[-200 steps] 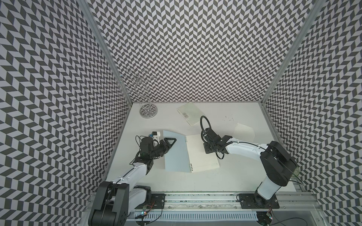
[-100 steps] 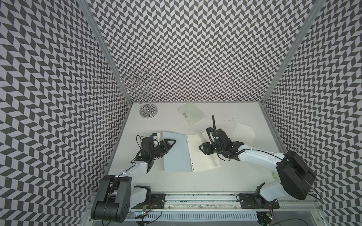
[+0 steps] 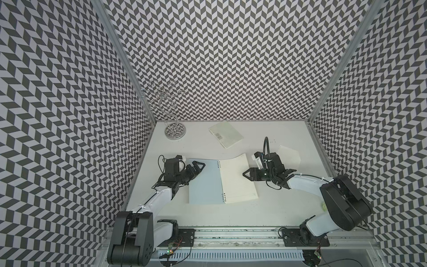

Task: Tear off pages from different notebooks
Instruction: Open the notebook at the center of the board.

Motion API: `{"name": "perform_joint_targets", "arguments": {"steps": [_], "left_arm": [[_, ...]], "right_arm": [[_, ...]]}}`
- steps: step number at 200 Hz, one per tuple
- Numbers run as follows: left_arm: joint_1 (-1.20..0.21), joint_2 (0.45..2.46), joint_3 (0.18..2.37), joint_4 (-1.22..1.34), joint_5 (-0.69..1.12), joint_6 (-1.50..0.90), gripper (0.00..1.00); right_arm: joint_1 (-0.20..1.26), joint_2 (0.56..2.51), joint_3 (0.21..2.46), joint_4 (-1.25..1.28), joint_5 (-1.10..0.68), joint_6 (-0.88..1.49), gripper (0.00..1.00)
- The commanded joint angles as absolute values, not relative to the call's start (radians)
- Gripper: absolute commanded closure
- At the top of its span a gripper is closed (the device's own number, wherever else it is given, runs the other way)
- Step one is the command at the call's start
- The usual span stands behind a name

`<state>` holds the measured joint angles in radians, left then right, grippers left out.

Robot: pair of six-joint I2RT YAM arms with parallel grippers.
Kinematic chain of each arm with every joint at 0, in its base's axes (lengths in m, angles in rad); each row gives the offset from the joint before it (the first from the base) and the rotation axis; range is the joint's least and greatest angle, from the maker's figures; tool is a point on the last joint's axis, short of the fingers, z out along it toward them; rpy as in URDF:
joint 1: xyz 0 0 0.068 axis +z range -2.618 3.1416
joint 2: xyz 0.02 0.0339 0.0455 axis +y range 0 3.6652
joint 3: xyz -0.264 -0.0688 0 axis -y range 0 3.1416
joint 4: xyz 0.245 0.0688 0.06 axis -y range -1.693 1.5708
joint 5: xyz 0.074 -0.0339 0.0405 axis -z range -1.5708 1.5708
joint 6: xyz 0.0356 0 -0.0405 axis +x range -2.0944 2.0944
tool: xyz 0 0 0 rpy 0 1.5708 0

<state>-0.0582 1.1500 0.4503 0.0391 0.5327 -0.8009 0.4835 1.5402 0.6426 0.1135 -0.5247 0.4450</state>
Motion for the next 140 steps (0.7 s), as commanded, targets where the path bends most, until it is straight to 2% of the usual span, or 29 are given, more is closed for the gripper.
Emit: {"name": "perform_joint_targets", "arguments": {"steps": [1,39,52,76,97,140], "left_arm": [[-0.054,1.097,0.494,-0.069,0.440,-0.757,0.01],[-0.052,1.052,0.580,-0.227,0.268,-0.746,0.01],[-0.052,1.032,0.591,-0.219,0.271,-0.750,0.01],[-0.077,1.016,0.572,-0.072,0.392,-0.812,0.01],[-0.153,1.041,0.590,0.048,0.442,-0.860,0.01],[-0.248,1.168,0.589,0.380,0.563,-0.963,0.02]], "right_arm": [[0.482,1.566,0.631,0.210,-0.581,0.432,0.44],[0.482,1.566,0.622,0.285,-0.649,0.462,0.49],[0.486,1.543,0.604,0.353,-0.702,0.493,0.50],[0.535,1.477,0.587,0.450,-0.738,0.531,0.50],[0.614,1.438,0.606,0.481,-0.722,0.508,0.48],[0.680,1.481,0.670,0.357,-0.630,0.396,0.48]]}}
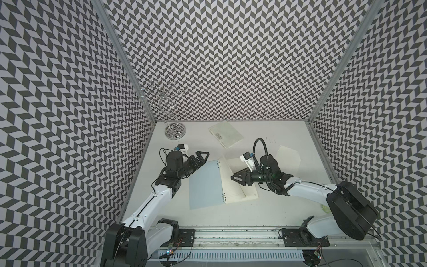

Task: Tear off pages from different notebooks
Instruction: Open the notebook at the center of the board.

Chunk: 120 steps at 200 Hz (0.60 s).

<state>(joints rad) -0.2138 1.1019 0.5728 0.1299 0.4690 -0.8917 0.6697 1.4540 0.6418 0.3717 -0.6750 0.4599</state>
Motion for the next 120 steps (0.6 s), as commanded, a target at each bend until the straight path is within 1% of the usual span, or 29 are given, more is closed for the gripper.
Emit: {"name": "perform_joint_targets", "arguments": {"steps": [1,10,33,53,76,110,120], "left_arm": [[-0.251,1.172,0.590,0.384,0.564,-0.963,0.02],[-0.267,1.207,0.595,0.426,0.575,-0.967,0.03],[-0.307,1.285,0.609,0.477,0.584,-0.964,0.15],[-0.320,1.321,0.589,0.512,0.587,-0.974,0.21],[-0.335,1.338,0.568,0.553,0.601,-0.984,0.26],[-0.393,1.357,0.569,0.526,0.562,-0.948,0.27],[-0.402,1.373,0.558,0.546,0.563,-0.955,0.30]], "right_arm": [[0.680,1.482,0.671,0.357,-0.630,0.395,0.48],[0.680,1.497,0.671,0.350,-0.619,0.384,0.48],[0.682,1.529,0.673,0.330,-0.591,0.365,0.48],[0.683,1.547,0.665,0.316,-0.565,0.351,0.48],[0.683,1.569,0.651,0.321,-0.542,0.345,0.48],[0.683,1.597,0.643,0.322,-0.506,0.347,0.49],[0.683,1.600,0.642,0.310,-0.489,0.343,0.49]]}}
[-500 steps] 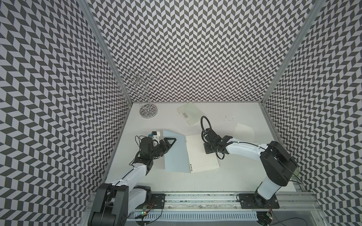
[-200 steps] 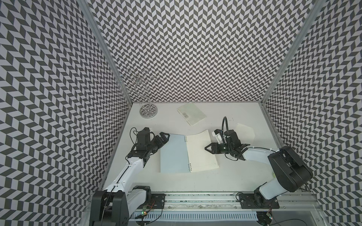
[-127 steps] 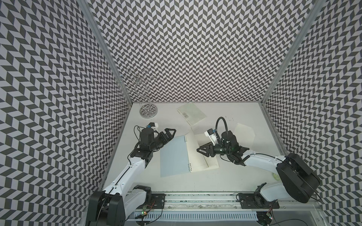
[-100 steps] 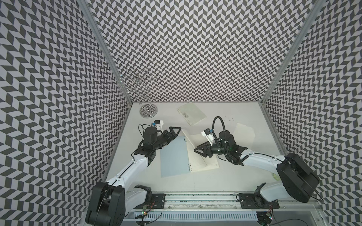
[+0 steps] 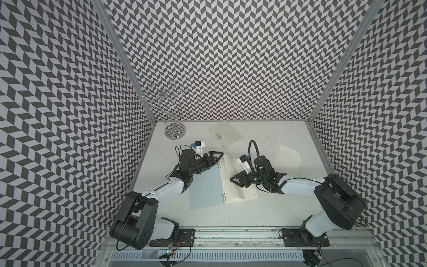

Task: Tear off pages from different notebooks
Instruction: Open the notebook at the center of the board.

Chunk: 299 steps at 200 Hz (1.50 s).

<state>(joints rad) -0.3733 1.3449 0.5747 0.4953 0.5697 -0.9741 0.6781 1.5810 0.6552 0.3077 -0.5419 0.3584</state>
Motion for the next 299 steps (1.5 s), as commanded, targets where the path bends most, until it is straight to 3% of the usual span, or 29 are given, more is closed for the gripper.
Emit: {"name": "perform_joint_targets", "arguments": {"steps": [1,22,99,215,242,259,299], "left_arm": [[-0.402,1.374,0.557,0.547,0.563,-0.955,0.31],[-0.423,1.414,0.567,0.542,0.561,-0.951,0.36],[-0.498,1.578,0.644,0.540,0.548,-0.928,0.39],[-0.574,1.707,0.796,0.366,0.523,-0.779,0.18],[-0.576,1.717,0.798,0.349,0.494,-0.775,0.32],[-0.575,1.717,0.779,0.379,0.489,-0.793,0.34],[-0.574,1.721,0.742,0.450,0.499,-0.836,0.52]], "right_arm": [[0.683,1.600,0.642,0.309,-0.486,0.342,0.49],[0.683,1.597,0.638,0.289,-0.454,0.338,0.49],[0.683,1.603,0.623,0.242,-0.369,0.336,0.49],[0.683,1.603,0.617,0.213,-0.342,0.330,0.47],[0.683,1.605,0.614,0.213,-0.339,0.331,0.45],[0.683,1.606,0.611,0.213,-0.341,0.330,0.45],[0.681,1.596,0.602,0.202,-0.335,0.330,0.40]]}}
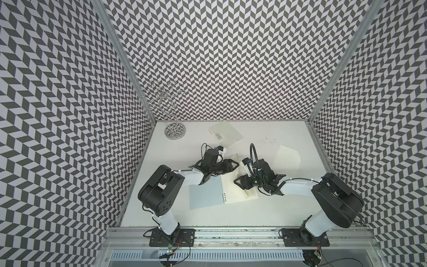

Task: Tear off pages from different notebooks
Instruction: Open the notebook at the center of the board.

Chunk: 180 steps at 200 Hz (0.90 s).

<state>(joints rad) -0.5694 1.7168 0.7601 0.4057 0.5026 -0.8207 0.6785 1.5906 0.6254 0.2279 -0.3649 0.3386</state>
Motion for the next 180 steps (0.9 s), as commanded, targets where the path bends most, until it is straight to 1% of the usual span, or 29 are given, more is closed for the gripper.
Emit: {"name": "perform_joint_targets", "arguments": {"steps": [1,30,36,59,71,110,141,155,165,180], "left_arm": [[-0.574,1.722,0.742,0.450,0.499,-0.836,0.53],[-0.567,1.730,0.742,0.448,0.503,-0.829,0.64],[-0.564,1.731,0.743,0.445,0.504,-0.829,0.65],[-0.555,1.728,0.741,0.435,0.502,-0.820,0.69],[-0.552,1.728,0.739,0.429,0.504,-0.812,0.75],[-0.548,1.747,0.743,0.426,0.509,-0.804,0.76],[-0.544,1.756,0.739,0.417,0.508,-0.798,0.77],[-0.542,1.756,0.736,0.414,0.505,-0.795,0.77],[-0.539,1.755,0.735,0.413,0.506,-0.792,0.80],[-0.535,1.755,0.735,0.414,0.508,-0.792,0.81]], "right_arm": [[0.681,1.596,0.602,0.202,-0.335,0.330,0.40],[0.668,1.571,0.586,0.210,-0.368,0.334,0.38],[0.662,1.564,0.582,0.212,-0.375,0.337,0.38],[0.626,1.539,0.551,0.253,-0.453,0.356,0.35],[0.609,1.522,0.531,0.285,-0.493,0.367,0.33],[0.585,1.501,0.514,0.324,-0.560,0.384,0.32],[0.535,1.475,0.477,0.395,-0.645,0.420,0.31],[0.522,1.455,0.471,0.391,-0.656,0.420,0.31],[0.513,1.438,0.469,0.380,-0.660,0.414,0.31],[0.495,1.406,0.464,0.360,-0.666,0.409,0.31]]}}
